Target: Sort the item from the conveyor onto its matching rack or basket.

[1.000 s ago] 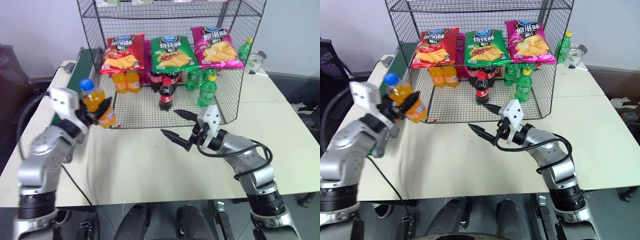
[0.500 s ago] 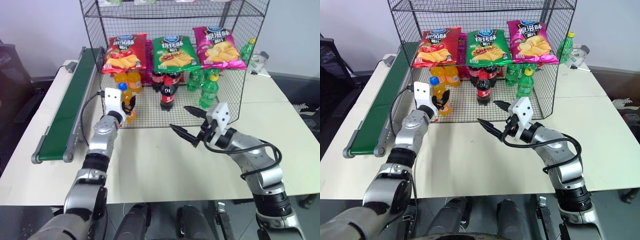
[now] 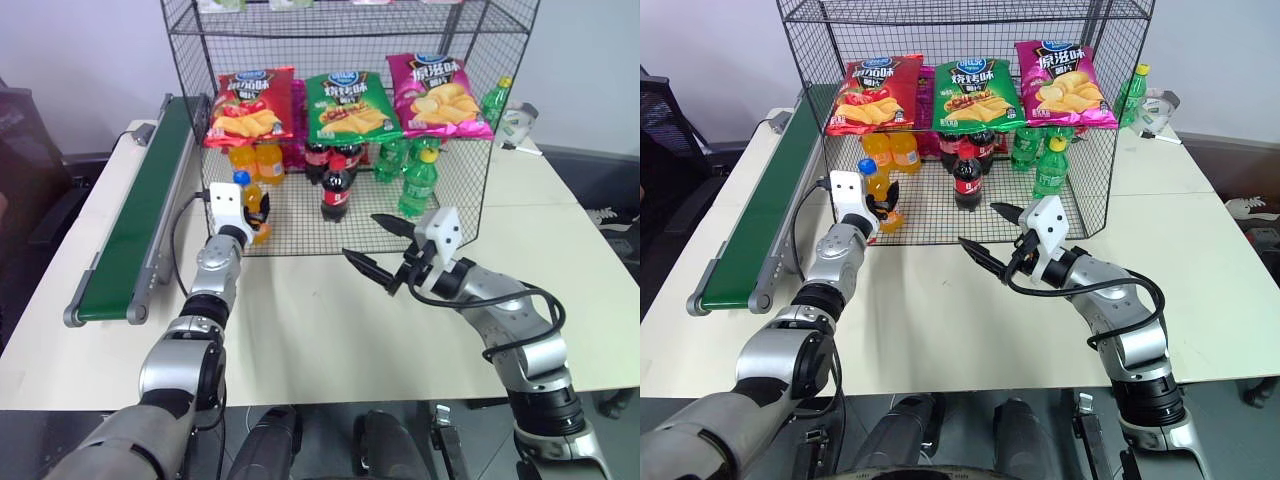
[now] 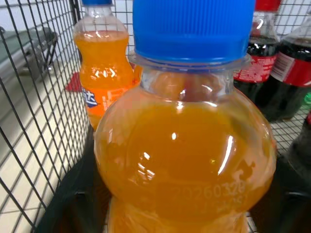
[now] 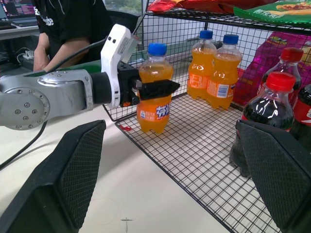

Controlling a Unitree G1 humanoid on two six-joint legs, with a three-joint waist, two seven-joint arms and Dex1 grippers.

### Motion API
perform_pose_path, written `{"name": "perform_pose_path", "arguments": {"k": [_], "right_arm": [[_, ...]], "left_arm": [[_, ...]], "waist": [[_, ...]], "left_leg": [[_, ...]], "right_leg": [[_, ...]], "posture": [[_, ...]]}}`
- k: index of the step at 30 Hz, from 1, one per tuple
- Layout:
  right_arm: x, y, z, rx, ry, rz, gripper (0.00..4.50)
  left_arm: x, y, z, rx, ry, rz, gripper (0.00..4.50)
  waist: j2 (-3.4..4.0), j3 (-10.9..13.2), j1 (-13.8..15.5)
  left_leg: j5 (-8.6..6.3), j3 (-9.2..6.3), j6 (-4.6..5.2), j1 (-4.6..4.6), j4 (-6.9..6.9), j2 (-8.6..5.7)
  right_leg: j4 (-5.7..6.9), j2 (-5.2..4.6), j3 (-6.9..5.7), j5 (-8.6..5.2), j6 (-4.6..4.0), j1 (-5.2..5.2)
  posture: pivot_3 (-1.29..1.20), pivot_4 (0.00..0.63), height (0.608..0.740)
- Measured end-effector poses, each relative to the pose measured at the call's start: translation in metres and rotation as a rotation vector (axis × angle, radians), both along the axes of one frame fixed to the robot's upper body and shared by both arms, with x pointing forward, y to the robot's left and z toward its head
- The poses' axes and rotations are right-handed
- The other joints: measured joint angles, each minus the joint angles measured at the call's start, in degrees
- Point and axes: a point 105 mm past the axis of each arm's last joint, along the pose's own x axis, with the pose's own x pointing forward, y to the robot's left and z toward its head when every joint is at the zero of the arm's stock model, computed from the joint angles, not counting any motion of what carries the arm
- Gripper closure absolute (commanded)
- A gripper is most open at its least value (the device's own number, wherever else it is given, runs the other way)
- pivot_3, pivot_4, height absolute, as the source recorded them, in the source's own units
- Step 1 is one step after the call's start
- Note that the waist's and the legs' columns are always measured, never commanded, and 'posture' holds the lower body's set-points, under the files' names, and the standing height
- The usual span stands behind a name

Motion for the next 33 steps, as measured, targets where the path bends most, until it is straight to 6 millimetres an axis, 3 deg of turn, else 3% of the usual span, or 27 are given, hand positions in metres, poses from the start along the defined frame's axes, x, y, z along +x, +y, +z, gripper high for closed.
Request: {"name": "perform_pose_path", "arguments": {"k": [6, 14, 21, 25, 33], "right_arm": [[0.000, 0.000, 0.000, 0.000, -0.002, 0.001, 0.00], [-0.001, 0.000, 0.000, -0.001, -0.002, 0.002, 0.00], [-0.001, 0.000, 0.000, -0.005, -0.004, 0.006, 0.00], [-0.001, 0.000, 0.001, -0.008, -0.006, 0.010, 0.00], [0.006, -0.027, 0.004, -0.063, -0.023, -0.051, 0.00]], "left_arm": [[-0.005, 0.002, 0.012, -0.036, -0.067, -0.042, 0.04], [-0.032, 0.017, 0.019, -0.029, -0.148, -0.068, 0.04], [-0.054, 0.032, 0.047, 0.017, -0.201, -0.044, 0.04], [-0.062, 0.048, 0.050, 0.042, -0.127, -0.047, 0.04], [-0.117, 0.085, 0.039, 0.183, 0.106, -0.242, 0.04]], "waist": [[0.00, 0.0, -0.1], [0.00, 0.0, -0.7], [0.02, 0.0, -1.0], [0.03, 0.0, -1.0], [0.08, 0.0, -1.0]], "left_leg": [[0.00, 0.00, 0.00, 0.00, 0.01, 0.00], [0.01, -0.03, -0.01, 0.01, 0.01, 0.01], [0.01, -0.04, -0.01, 0.02, 0.00, 0.02], [0.01, -0.04, -0.01, 0.02, 0.00, 0.02], [-0.01, -0.02, -0.02, 0.04, -0.07, 0.08]], "right_leg": [[0.03, 0.00, 0.01, 0.00, 0.00, 0.00], [0.06, -0.01, 0.02, 0.00, -0.01, 0.00], [0.07, 0.00, 0.03, -0.01, -0.01, -0.01], [0.07, 0.01, 0.04, -0.01, -0.02, -0.02], [0.04, -0.08, 0.10, -0.03, -0.06, -0.04]], "posture": [[0.00, 0.150, 0.740], [0.00, 0.150, 0.740], [0.00, 0.150, 0.740], [0.00, 0.150, 0.740], [0.00, 0.150, 0.740]]}}
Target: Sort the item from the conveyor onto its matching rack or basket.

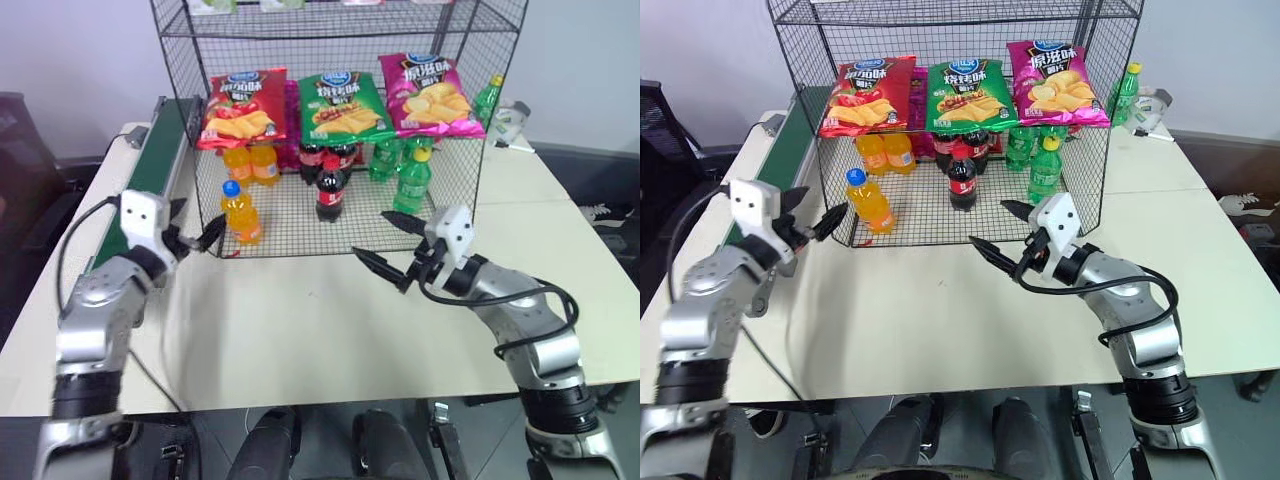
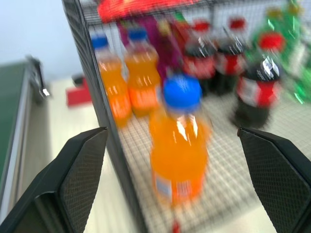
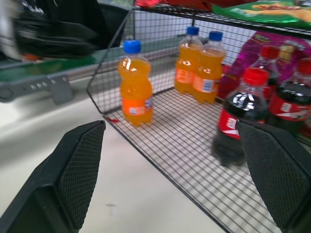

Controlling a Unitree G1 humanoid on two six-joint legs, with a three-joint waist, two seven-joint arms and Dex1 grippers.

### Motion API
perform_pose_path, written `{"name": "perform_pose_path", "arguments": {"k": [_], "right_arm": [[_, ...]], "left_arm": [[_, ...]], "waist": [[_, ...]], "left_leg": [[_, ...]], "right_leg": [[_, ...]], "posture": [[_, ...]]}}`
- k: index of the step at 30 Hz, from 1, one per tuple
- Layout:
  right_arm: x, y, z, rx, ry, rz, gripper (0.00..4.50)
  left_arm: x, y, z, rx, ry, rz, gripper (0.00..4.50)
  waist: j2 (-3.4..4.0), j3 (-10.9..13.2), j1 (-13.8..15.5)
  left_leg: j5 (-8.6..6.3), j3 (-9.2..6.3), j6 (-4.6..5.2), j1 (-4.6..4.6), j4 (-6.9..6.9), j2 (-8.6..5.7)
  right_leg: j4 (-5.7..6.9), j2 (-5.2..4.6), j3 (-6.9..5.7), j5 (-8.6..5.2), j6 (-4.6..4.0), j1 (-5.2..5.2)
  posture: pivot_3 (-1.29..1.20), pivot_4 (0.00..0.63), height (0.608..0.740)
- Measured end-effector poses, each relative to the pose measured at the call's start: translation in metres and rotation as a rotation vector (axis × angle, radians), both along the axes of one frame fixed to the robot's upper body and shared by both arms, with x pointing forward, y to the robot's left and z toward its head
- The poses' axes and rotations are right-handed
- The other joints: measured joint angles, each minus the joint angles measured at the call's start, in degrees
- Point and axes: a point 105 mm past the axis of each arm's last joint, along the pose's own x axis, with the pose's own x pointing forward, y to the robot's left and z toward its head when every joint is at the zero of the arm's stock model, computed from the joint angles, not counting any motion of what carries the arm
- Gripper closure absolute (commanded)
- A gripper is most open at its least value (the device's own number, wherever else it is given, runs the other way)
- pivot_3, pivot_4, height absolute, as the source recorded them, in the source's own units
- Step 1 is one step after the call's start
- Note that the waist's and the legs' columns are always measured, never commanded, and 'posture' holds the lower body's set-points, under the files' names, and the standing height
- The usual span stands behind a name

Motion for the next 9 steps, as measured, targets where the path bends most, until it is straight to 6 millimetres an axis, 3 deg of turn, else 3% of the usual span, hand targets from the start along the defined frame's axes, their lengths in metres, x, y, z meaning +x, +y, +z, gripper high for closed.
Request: {"name": "perform_pose_path", "arguments": {"k": [9], "right_arm": [[0.005, -0.025, -0.001, -0.040, 0.004, -0.047, 0.00]], "left_arm": [[-0.035, 0.022, -0.021, 0.038, 0.134, -0.013, 0.04]], "waist": [[0.01, 0.0, 0.1]], "left_leg": [[-0.01, -0.01, 0.01, 0.00, -0.06, 0.02]], "right_leg": [[-0.06, -0.04, 0.07, -0.10, -0.19, 0.01]], "posture": [[0.00, 0.150, 0.740]]}}
